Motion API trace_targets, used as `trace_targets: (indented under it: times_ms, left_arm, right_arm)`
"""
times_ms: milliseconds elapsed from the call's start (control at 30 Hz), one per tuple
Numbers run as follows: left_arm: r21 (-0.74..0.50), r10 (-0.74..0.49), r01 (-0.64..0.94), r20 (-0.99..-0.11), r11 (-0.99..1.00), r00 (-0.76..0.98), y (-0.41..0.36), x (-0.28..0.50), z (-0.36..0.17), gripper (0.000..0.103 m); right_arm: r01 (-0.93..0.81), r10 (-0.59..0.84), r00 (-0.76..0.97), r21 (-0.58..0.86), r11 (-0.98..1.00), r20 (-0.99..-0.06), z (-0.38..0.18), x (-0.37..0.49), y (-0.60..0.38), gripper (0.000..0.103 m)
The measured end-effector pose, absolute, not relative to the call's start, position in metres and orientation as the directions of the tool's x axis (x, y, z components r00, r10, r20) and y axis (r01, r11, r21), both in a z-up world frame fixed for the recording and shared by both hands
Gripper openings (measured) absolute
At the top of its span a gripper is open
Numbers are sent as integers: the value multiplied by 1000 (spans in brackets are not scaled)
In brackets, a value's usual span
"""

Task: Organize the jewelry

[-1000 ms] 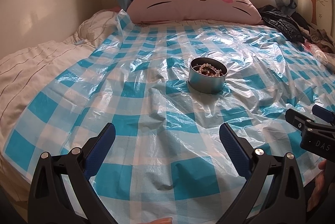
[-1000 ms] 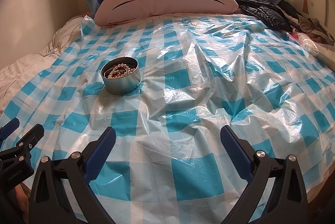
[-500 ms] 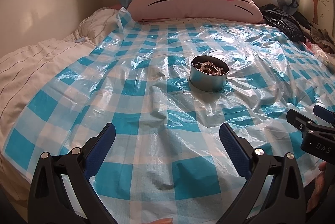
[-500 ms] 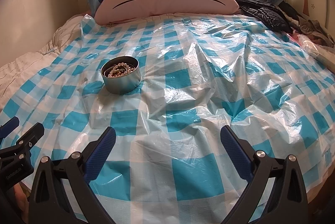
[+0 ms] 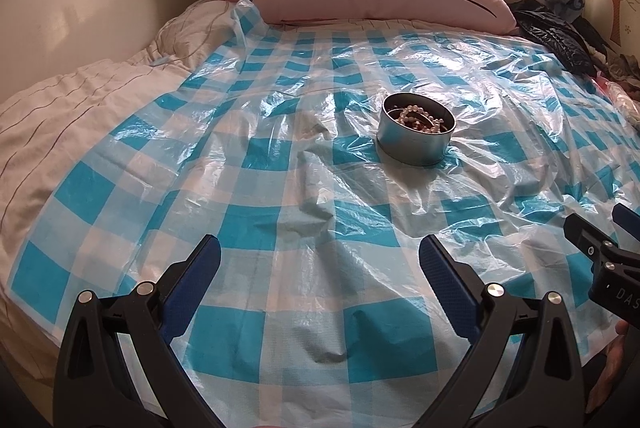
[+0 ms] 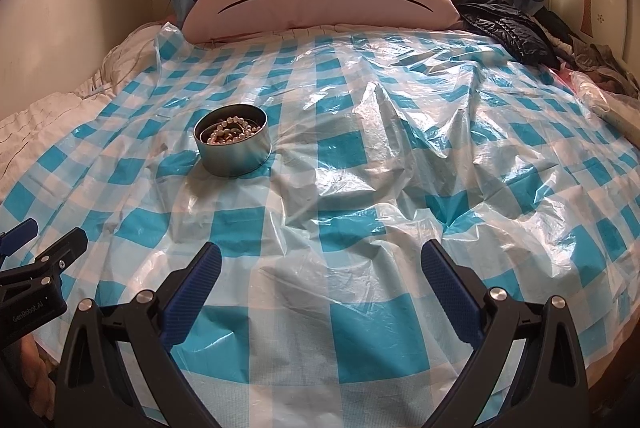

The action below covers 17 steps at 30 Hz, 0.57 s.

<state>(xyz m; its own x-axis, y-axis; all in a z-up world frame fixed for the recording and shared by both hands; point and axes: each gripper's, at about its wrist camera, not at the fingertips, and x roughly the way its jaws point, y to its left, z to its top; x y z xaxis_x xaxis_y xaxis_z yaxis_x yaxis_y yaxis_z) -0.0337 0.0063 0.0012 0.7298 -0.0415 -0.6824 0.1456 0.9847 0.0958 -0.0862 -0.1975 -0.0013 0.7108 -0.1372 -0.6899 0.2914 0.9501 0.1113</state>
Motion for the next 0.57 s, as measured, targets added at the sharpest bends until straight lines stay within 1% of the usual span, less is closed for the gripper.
trace_targets:
  times_ms: [167, 333, 433, 567]
  left_arm:
    - [57, -82, 154, -642, 986, 762, 14, -40, 6, 95]
    - [111, -78, 204, -671, 973, 737, -2, -40, 0, 96]
    - [143, -45, 183, -658, 973, 752, -7, -46, 0, 96]
    - [102, -62, 172, -665, 980, 744, 1, -46, 1, 95]
  right_arm:
    - [292, -139, 710, 108, 950, -691, -1, -87, -198, 96]
    - [293, -140, 710, 109, 950, -690, -1, -88, -200, 96]
    - [293, -141, 710, 108, 950, -690, -1, -87, -200, 96]
    - [292, -139, 709, 108, 950, -692, -1, -87, -199, 96]
